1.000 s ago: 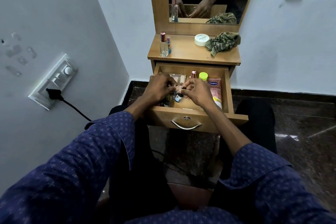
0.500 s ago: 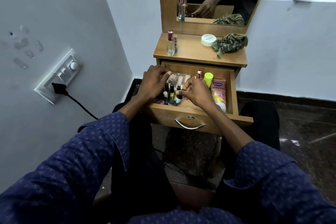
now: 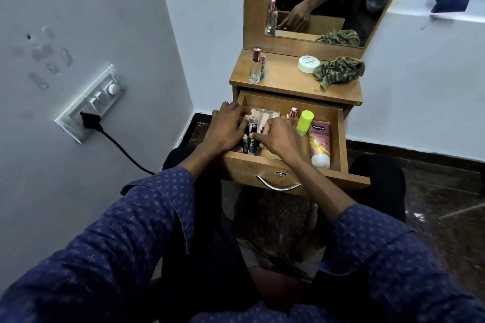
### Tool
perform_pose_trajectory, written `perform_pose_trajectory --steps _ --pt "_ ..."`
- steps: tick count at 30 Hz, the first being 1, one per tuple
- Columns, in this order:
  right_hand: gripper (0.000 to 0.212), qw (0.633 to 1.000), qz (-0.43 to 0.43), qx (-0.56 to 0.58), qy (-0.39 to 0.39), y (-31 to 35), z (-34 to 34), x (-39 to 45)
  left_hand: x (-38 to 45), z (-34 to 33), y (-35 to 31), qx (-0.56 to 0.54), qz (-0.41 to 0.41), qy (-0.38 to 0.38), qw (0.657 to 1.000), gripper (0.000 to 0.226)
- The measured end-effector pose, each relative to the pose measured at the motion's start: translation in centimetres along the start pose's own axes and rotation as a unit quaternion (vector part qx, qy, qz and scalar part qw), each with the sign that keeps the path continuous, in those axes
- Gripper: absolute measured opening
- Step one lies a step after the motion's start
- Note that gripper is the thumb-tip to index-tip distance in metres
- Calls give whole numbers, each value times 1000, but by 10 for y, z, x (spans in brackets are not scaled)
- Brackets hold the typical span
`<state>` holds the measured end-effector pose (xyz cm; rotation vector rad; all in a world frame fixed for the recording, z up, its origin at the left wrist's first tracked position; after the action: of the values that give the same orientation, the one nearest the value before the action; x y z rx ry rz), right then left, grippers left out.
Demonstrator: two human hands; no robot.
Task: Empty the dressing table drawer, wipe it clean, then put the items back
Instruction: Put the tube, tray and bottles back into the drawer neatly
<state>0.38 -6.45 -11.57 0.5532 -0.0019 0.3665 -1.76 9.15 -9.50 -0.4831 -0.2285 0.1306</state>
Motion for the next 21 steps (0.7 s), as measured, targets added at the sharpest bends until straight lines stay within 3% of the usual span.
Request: perform_pose_trajectory --steps 10,17,21 --pt "39 999 -50 -1 -21 2 -2 -9 -2 -2 0 24 8 -3 1000 27" --pt "33 991 -47 121 33 -9 -22 -8 -3 -3 0 31 12 3 999 29" --pt "29 963 -84 244 78 -20 -27 -10 -3 -4 -1 30 9 5 1000 29"
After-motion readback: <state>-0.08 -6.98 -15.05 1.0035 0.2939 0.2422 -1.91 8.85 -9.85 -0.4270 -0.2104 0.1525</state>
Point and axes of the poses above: each hand's wrist, its own x-axis towards the middle knuckle, its own z-axis out of the back of the hand, y = z × x, the point moved 10 cm from there along x, towards the middle knuckle, and after that the axes turned 10 degrees about z, right-handed, at the moved point
